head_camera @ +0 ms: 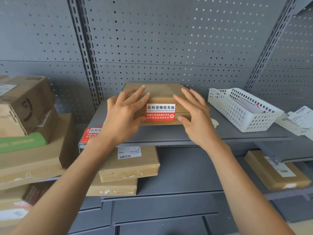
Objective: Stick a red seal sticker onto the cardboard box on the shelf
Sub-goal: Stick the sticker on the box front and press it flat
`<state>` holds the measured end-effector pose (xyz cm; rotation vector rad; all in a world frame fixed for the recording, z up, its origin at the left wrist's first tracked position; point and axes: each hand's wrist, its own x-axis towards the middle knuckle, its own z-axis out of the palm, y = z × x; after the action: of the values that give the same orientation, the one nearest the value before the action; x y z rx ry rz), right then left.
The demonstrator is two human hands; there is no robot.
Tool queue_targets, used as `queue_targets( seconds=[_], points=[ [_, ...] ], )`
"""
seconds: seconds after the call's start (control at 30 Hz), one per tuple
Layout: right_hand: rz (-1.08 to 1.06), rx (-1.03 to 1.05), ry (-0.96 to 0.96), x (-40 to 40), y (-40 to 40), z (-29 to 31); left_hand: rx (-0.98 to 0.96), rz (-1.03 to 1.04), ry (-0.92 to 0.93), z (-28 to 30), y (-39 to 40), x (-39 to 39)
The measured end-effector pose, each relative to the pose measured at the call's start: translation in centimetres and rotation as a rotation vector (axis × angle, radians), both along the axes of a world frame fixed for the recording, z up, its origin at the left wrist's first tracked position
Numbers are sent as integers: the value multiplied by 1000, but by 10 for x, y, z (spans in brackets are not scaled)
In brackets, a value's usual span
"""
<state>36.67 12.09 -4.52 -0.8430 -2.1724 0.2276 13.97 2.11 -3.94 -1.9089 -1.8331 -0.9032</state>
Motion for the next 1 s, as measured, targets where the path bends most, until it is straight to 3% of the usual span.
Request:
queue_targets(
  seconds=[0.7, 1.0],
  points=[
    [23, -63, -14, 9, -7, -27, 51, 4, -8, -37, -12, 16],
    [30, -141, 12, 20, -18, -10, 39, -33, -163, -21, -15, 14]
  ],
)
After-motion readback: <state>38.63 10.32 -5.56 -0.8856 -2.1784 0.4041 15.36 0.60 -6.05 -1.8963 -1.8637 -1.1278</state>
